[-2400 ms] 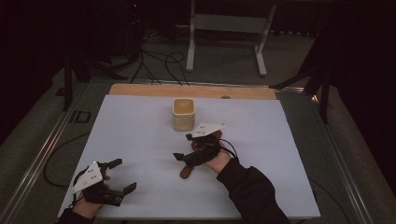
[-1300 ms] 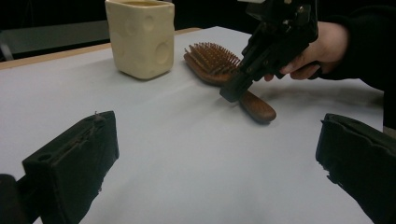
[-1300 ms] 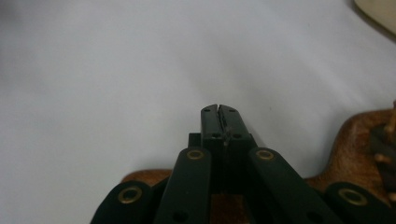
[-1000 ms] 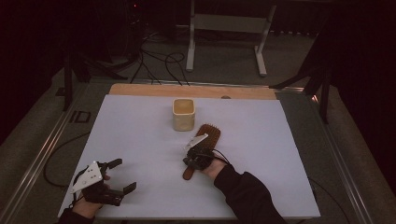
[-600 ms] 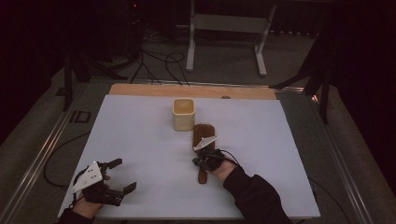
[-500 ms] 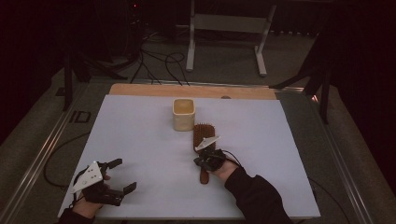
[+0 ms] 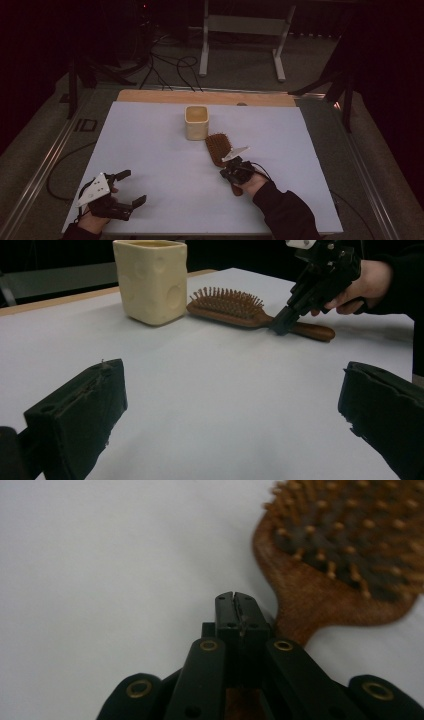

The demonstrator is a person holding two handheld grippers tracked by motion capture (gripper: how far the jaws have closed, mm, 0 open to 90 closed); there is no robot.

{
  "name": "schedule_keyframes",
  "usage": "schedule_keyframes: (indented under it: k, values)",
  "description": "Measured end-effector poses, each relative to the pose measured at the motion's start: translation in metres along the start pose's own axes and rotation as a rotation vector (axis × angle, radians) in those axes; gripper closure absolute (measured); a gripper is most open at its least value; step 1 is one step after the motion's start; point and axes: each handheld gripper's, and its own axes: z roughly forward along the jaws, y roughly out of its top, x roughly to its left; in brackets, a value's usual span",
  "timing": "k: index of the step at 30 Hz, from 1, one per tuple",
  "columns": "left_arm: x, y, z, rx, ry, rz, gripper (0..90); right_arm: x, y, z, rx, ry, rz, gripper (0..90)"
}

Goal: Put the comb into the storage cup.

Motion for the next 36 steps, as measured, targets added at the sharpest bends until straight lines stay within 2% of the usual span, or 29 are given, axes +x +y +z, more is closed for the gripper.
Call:
schedule_keyframes:
  k: [2,12,25,33,36]
  values:
    - [0.0,0.0,0.0,0.0,0.001,0.0,0.1,-0.007,-0.006,-0.004,-0.002,-0.016,0.008,90.0]
    - [0.0,0.0,0.001,0.001,0.0,0.001,0.0,-0.027,-0.022,-0.02,-0.008,-0.032,0.045,90.0]
    - [0.0,0.0,0.001,0.001,-0.001,0.0,0.1,-0.038,-0.028,-0.028,-0.002,-0.052,0.056,90.0]
    - [0.0,0.0,0.001,0.0,0.0,0.0,0.1,-0.039,-0.027,-0.042,-0.002,-0.051,0.013,90.0]
    - [0.0,0.0,0.001,-0.001,0.0,-0.001,0.1,-0.04,-0.026,-0.052,0.015,-0.056,-0.023,90.0]
